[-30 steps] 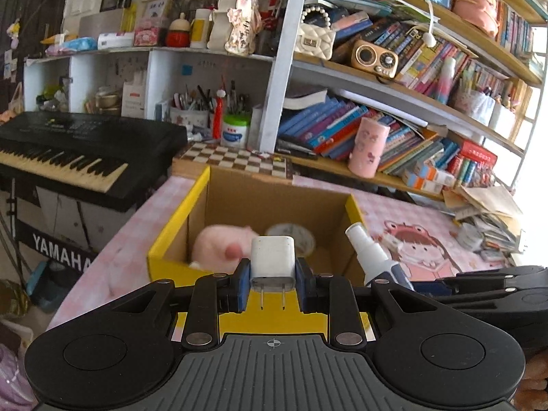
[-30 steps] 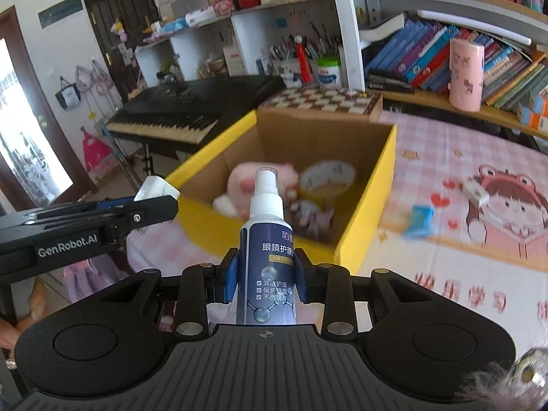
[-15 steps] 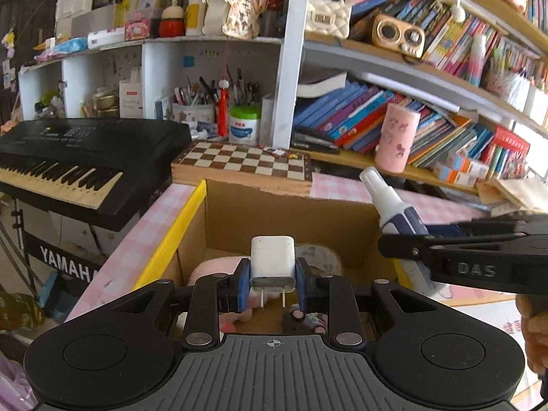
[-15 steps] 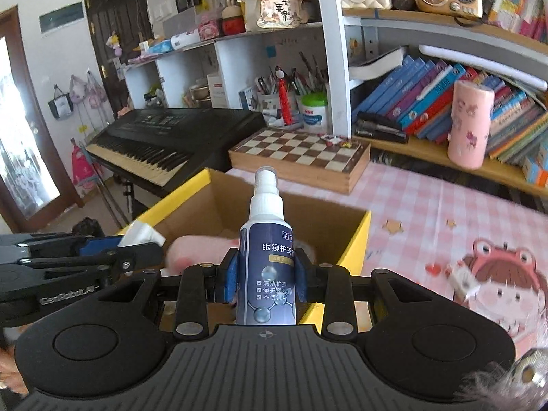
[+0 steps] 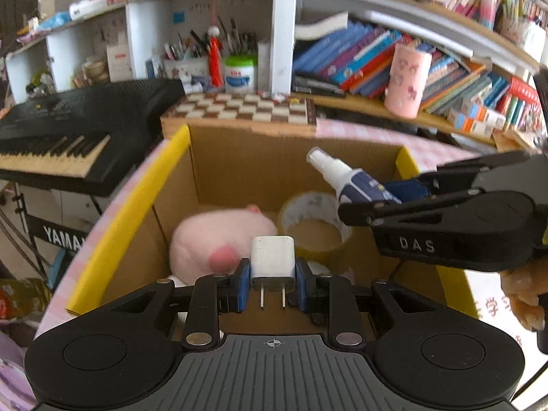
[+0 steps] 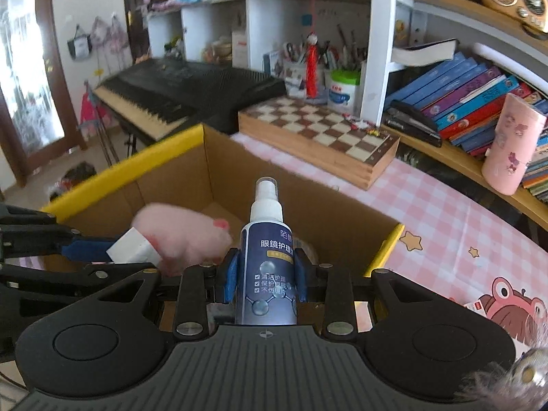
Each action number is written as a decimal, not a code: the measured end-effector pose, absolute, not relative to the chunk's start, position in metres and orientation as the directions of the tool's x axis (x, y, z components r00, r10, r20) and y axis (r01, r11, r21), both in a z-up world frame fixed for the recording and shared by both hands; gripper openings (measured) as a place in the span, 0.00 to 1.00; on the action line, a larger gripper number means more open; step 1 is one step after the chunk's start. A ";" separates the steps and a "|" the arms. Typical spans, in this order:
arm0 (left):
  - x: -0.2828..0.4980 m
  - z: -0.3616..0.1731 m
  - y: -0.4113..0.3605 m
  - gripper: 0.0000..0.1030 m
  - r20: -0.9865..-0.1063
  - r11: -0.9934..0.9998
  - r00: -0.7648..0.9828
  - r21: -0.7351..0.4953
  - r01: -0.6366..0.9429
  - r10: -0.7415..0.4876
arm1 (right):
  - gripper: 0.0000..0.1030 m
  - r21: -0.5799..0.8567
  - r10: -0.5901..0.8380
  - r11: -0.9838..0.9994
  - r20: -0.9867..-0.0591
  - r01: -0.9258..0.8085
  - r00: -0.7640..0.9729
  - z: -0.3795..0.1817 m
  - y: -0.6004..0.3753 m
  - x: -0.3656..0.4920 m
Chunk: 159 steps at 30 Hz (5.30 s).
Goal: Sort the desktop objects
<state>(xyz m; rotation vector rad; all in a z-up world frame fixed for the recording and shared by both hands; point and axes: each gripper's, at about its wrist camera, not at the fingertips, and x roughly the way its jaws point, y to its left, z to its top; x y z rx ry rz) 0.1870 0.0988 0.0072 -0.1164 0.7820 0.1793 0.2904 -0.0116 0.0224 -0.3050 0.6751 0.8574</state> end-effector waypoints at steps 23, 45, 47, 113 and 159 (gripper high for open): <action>0.206 -0.019 0.087 0.25 -0.773 0.985 0.621 0.025 -0.172 0.128 | 0.30 -0.349 0.459 0.391 -0.728 -0.852 0.509 -0.010 0.014 0.285; 0.151 0.043 0.080 0.89 -0.571 0.973 0.802 -0.021 -0.229 0.176 | 0.56 -0.154 0.569 0.699 -0.472 -0.699 0.673 0.075 -0.051 0.251; 0.142 0.047 0.080 0.90 -0.549 0.972 0.816 -0.025 -0.232 0.180 | 0.63 -0.141 0.558 0.727 -0.448 -0.672 0.699 0.080 -0.059 0.243; -0.017 0.007 0.057 0.91 -0.639 0.991 0.765 -0.030 -0.129 0.080 | 0.83 -0.123 0.226 0.923 -0.595 -0.366 0.772 0.008 -0.116 0.002; 0.033 0.004 -0.029 0.91 -0.650 0.979 0.744 -0.004 0.202 -0.156 | 0.86 -0.165 -0.014 0.979 -0.632 -0.116 0.775 0.005 -0.186 0.015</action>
